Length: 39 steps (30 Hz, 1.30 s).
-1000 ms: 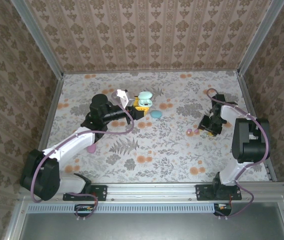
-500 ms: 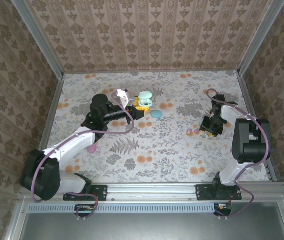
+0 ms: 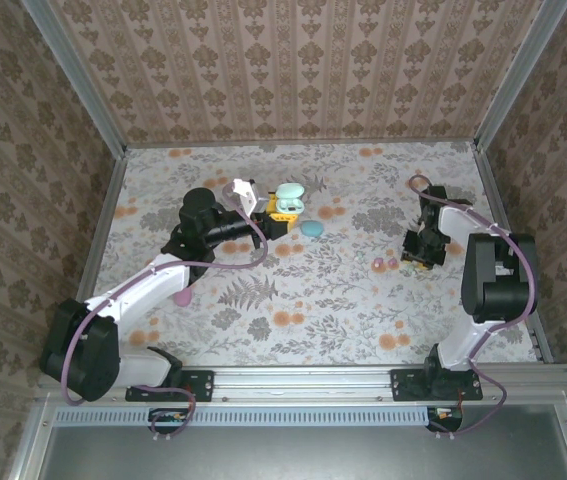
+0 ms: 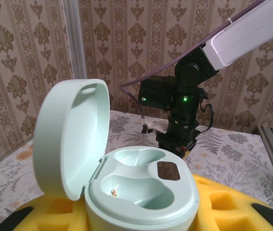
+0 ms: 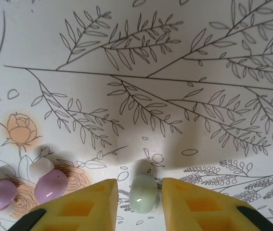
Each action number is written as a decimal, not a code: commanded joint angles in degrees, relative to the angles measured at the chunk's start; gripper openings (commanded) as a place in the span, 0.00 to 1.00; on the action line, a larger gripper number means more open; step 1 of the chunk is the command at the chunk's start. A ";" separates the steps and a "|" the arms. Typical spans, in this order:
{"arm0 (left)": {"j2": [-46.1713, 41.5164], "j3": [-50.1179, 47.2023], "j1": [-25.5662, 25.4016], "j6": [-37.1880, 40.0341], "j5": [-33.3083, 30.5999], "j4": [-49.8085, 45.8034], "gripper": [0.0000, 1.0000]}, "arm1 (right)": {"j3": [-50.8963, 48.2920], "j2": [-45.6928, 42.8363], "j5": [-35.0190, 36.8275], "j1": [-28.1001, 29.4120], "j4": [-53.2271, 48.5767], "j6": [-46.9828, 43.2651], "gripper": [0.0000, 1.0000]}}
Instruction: Insert the wireless bluetooth earbuds into the charging case
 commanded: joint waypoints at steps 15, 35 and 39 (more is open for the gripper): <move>-1.79 0.95 0.44 1.19 0.05 -0.32 0.23 | 1.73 2.11 3.28 1.04 -2.99 -0.24 0.29; -1.79 0.98 0.47 1.17 -0.05 -0.50 0.23 | 1.95 3.35 4.39 1.75 -3.03 -1.11 0.22; -1.70 1.00 0.44 1.13 -0.04 -0.43 0.23 | 2.13 3.44 4.54 1.75 -3.16 -1.12 0.27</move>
